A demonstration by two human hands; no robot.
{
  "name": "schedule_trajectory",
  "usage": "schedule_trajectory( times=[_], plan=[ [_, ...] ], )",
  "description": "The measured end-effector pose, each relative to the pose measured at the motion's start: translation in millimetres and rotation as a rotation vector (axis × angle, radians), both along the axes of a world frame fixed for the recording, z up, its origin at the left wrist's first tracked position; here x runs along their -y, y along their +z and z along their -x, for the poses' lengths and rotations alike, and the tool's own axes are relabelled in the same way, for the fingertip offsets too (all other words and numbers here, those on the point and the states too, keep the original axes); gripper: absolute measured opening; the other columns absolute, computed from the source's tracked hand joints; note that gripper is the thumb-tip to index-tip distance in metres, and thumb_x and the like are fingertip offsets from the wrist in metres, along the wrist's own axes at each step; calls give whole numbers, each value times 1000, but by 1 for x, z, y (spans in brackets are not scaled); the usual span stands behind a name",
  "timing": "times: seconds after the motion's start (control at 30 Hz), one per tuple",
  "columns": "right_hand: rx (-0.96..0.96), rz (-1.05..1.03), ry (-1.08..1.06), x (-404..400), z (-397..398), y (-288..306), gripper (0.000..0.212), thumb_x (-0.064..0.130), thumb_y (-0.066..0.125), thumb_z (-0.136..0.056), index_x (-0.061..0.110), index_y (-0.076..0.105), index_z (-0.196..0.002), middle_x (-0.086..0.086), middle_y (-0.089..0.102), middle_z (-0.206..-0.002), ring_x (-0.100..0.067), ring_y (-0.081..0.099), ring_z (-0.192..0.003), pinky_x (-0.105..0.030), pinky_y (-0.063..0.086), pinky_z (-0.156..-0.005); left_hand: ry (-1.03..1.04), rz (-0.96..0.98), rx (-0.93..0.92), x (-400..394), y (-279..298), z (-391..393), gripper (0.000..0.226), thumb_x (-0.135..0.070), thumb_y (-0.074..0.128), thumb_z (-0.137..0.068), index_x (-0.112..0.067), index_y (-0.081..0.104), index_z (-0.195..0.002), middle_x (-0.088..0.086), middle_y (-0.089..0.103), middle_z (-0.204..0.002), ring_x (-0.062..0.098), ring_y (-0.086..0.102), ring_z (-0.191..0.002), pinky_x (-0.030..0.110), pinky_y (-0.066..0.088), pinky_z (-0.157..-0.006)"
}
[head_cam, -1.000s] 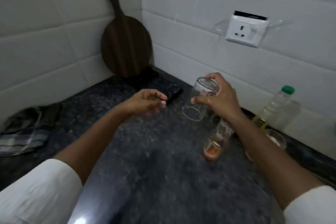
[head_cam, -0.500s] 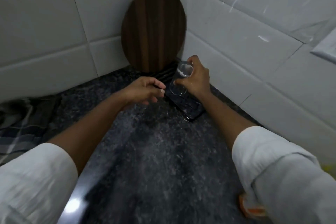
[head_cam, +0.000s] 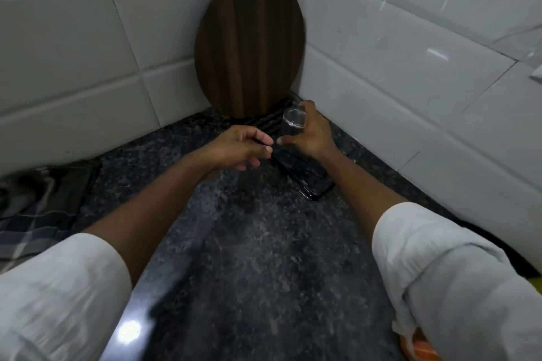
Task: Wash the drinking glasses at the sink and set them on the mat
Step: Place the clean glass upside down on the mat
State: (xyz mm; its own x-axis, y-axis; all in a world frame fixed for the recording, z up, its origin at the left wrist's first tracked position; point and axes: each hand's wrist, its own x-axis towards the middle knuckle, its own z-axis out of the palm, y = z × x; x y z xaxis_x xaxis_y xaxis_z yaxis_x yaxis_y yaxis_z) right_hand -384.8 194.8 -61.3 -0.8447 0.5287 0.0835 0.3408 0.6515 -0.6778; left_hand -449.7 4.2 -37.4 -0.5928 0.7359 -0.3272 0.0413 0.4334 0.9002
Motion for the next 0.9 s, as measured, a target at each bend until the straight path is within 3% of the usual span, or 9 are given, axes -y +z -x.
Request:
schedule_trajectory(
  times=[0.13, 0.33, 0.4, 0.57, 0.73, 0.9],
  plan=[
    [-31, 115, -99, -4, -46, 20, 68, 29, 84, -70, 14, 47, -124, -5, 56, -109, -20, 55, -99, -28, 44, -79, -13, -31, 11, -18, 4, -27, 20, -19, 65, -92, -19, 65, -112, 3, 74, -105, 15, 65, -84, 30, 46, -71],
    [-45, 259, -210, -16, -162, 62, 23, 19, 81, -71, 20, 64, -87, 0, 69, -79, -14, 63, -68, -36, 55, -68, -102, -96, -23, -54, 25, -107, 11, -18, 67, -91, -22, 65, -101, 4, 74, -99, 15, 64, -78, 26, 43, -63],
    [-58, 265, -231, -15, -206, 78, 21, 20, 80, -73, 17, 67, -88, 1, 67, -75, -15, 64, -68, -38, 57, -67, -147, -120, -52, -64, 41, -144, 14, -18, 65, -92, -20, 64, -106, 6, 74, -102, 14, 64, -78, 27, 44, -66],
    [-83, 233, -252, -1, -313, 111, 18, 17, 78, -77, 12, 69, -92, 0, 67, -74, -14, 64, -67, -27, 55, -56, -302, -160, -127, -78, 70, -235, 17, -19, 68, -90, -19, 66, -108, 7, 74, -95, 13, 66, -77, 25, 45, -62],
    [-77, 227, -312, 8, -392, 110, 17, 18, 80, -73, 17, 70, -86, -8, 72, -82, -23, 70, -80, -42, 59, -72, -360, -180, -154, -81, 84, -303, 14, -13, 67, -91, -16, 64, -105, 9, 70, -91, 5, 65, -64, 18, 46, -51],
    [-18, 248, -376, 25, -432, 73, 21, 21, 79, -72, 22, 62, -84, 2, 64, -74, -19, 63, -75, -41, 55, -73, -356, -137, -187, -66, 76, -329, 14, -21, 68, -91, -19, 66, -104, 2, 73, -89, 12, 66, -72, 25, 46, -59]
  ],
)
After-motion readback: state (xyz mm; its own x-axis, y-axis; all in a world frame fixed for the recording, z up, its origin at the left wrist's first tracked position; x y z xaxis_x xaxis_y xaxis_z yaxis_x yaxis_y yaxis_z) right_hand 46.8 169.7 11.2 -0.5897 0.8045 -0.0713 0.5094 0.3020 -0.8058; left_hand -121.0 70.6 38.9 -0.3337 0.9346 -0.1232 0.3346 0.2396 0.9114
